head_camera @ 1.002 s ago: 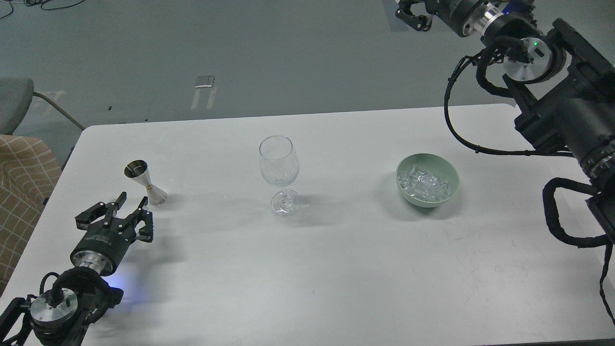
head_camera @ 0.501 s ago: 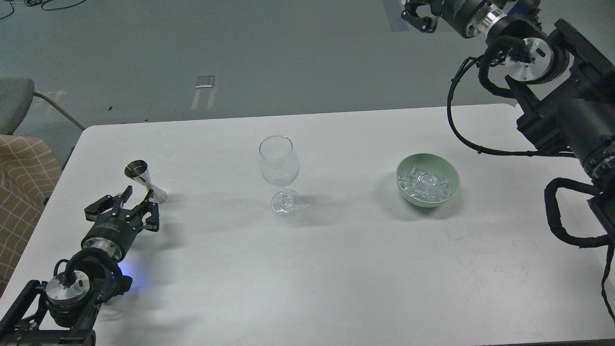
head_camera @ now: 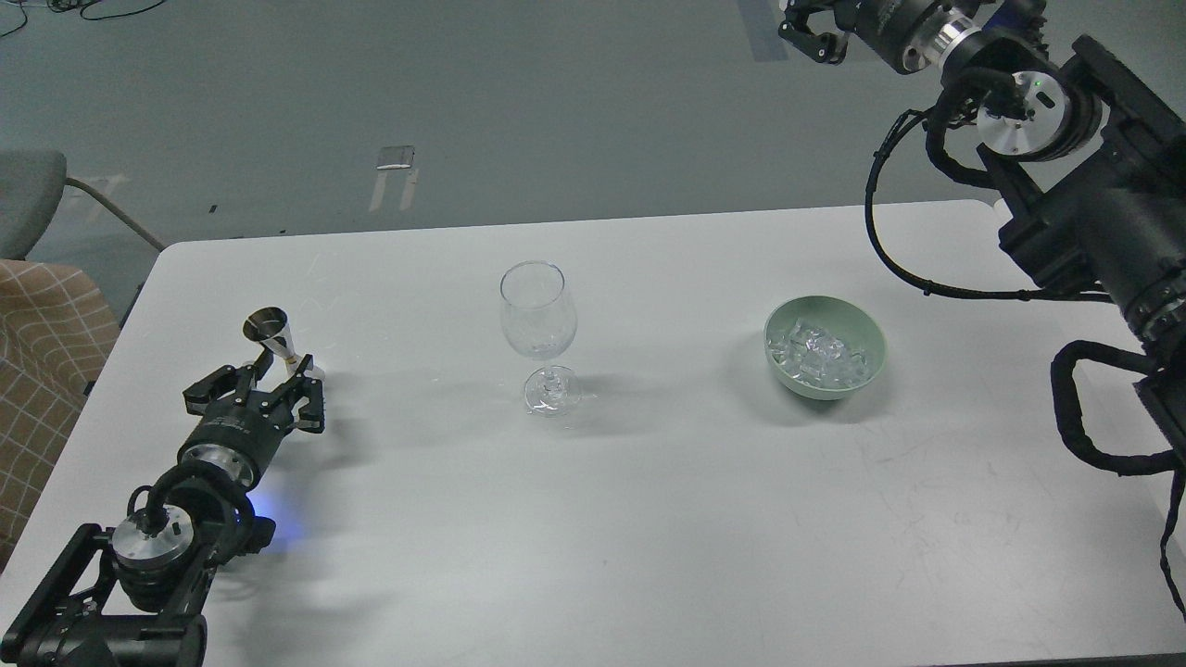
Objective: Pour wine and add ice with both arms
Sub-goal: 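Lower the left gripper beside the jigger and close around it, then lift the jigger upright with the left gripper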
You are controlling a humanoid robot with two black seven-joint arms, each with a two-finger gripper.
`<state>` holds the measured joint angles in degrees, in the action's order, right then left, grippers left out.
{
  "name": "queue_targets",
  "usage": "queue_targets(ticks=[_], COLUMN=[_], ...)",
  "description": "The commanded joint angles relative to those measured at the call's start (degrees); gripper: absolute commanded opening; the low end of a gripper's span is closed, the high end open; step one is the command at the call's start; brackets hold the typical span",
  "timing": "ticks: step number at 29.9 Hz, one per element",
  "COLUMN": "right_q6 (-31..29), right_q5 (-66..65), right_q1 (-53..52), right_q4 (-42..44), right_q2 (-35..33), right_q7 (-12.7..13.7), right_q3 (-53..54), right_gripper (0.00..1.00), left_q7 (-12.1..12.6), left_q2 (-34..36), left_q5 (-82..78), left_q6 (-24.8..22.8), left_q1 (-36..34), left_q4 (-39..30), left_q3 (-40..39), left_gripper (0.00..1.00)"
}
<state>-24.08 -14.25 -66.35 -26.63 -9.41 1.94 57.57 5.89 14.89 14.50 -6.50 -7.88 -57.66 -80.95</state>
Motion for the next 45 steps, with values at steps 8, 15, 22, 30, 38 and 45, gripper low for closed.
queue_targets(ticks=[8, 15, 22, 30, 38, 45], right_q6=[0.0, 0.0, 0.0, 0.0, 0.0, 0.0], right_q5=[0.01, 0.01, 0.01, 0.01, -0.08, 0.01], right_q1=[0.17, -0.01, 0.08, 0.43, 0.34, -0.09], right_q4=[0.0, 0.0, 0.0, 0.0, 0.08, 0.17], right_q2=[0.09, 0.0, 0.0, 0.0, 0.0, -0.26], right_q7=[0.0, 0.0, 0.0, 0.0, 0.0, -0.09], right_q3=[0.0, 0.0, 0.0, 0.0, 0.0, 0.17], right_gripper=[1.0, 1.0, 1.0, 1.0, 1.0, 1.0], left_q7=[0.26, 0.35, 1.58, 1.85, 1.85, 2.02], left_q2=[-0.04, -0.12, -0.74, -0.91, -1.88, -1.79], left_q5=[0.0, 0.0, 0.09, 0.18, 0.18, 0.27], left_q6=[-0.09, -0.09, -0.35, -1.05, -2.37, -5.18], left_q1=[-4.25, -4.69, -6.71, -9.09, -9.97, -10.14], left_q4=[5.27, 5.71, 8.17, 11.25, 12.48, 14.15], left_q3=[-0.08, -0.08, -0.08, -0.08, -0.17, -0.17], left_gripper=[0.45, 0.43, 0.38, 0.36, 0.29, 0.15])
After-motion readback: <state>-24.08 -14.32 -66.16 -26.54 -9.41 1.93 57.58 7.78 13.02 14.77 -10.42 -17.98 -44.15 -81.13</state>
